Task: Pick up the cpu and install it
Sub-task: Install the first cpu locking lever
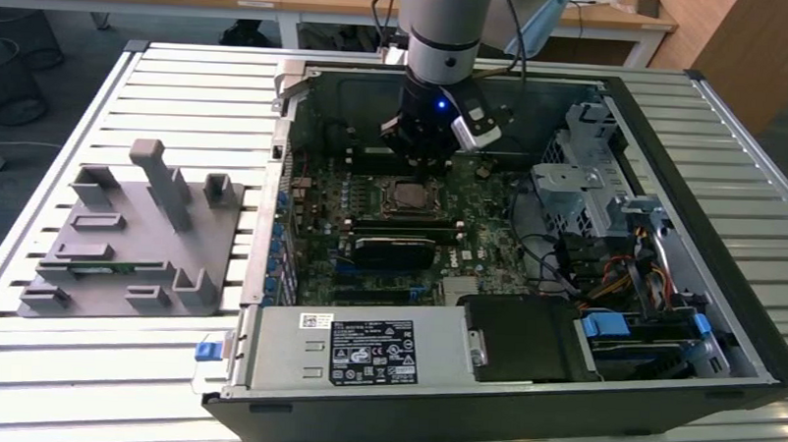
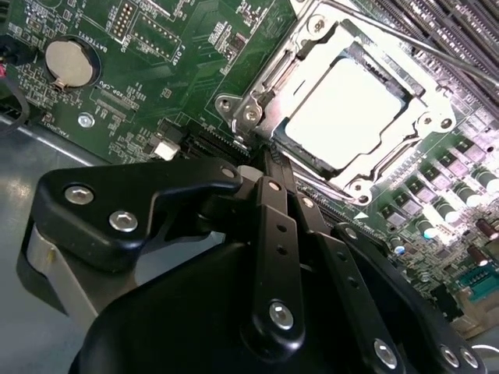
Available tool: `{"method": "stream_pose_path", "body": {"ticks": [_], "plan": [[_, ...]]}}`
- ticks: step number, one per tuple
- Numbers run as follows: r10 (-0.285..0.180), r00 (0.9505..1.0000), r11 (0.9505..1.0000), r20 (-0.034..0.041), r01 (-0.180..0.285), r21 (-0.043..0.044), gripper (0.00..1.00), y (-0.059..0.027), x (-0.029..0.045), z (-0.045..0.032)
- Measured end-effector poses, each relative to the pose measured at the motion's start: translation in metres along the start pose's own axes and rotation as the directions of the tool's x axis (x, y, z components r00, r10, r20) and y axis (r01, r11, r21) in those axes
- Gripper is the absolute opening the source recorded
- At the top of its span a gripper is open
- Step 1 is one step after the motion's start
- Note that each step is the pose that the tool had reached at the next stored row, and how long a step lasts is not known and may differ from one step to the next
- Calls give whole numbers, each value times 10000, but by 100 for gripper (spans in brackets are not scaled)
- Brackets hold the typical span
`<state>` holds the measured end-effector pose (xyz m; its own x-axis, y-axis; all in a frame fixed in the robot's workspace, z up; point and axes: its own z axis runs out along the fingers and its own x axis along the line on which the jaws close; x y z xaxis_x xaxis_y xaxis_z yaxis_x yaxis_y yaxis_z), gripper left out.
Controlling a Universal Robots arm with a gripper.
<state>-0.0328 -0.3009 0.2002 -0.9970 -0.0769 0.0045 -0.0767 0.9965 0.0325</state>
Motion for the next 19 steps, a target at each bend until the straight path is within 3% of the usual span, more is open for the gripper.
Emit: {"method": "stream_pose_path", "body": {"ticks": [5,10,19], "plan": [[-1,10000,10000,-3,1,17,11,-22,2,-1],[0,10000,10000,-10,0,94,11,-25,2,2],[4,10000,9993,-54,-2,366,11,-26,2,34]]}}
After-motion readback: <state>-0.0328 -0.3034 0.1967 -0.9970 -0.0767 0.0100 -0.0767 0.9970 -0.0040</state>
